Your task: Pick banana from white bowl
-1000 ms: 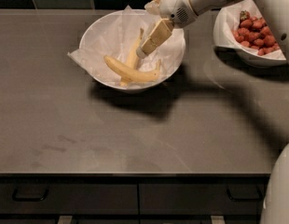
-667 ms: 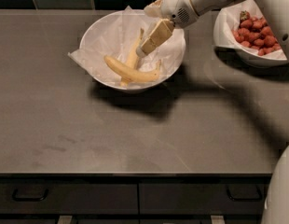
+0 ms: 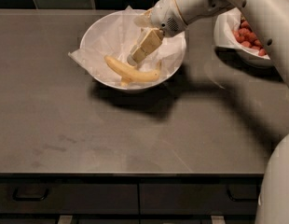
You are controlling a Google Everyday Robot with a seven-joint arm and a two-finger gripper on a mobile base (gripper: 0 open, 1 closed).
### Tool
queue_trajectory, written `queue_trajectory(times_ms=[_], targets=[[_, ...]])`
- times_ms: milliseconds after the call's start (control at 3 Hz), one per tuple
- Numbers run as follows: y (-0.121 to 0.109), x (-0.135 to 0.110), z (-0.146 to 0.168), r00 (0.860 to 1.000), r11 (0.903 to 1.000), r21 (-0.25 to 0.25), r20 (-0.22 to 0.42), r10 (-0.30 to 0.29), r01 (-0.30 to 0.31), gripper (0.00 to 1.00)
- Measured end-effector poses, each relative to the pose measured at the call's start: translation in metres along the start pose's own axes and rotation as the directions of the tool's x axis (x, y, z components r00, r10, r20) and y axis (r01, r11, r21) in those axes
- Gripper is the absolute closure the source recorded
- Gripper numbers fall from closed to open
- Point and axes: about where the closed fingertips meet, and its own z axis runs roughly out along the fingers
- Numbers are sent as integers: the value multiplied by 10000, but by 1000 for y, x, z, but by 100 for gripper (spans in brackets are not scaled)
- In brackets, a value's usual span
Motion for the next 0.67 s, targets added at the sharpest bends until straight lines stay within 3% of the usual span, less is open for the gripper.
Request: queue_trajectory(times_ms=[333,667], targets=[[9,10,18,9994,9995,-65,-147,311,-312,7],[15,24,32,9968,9975,251,-431,674,-664,11]])
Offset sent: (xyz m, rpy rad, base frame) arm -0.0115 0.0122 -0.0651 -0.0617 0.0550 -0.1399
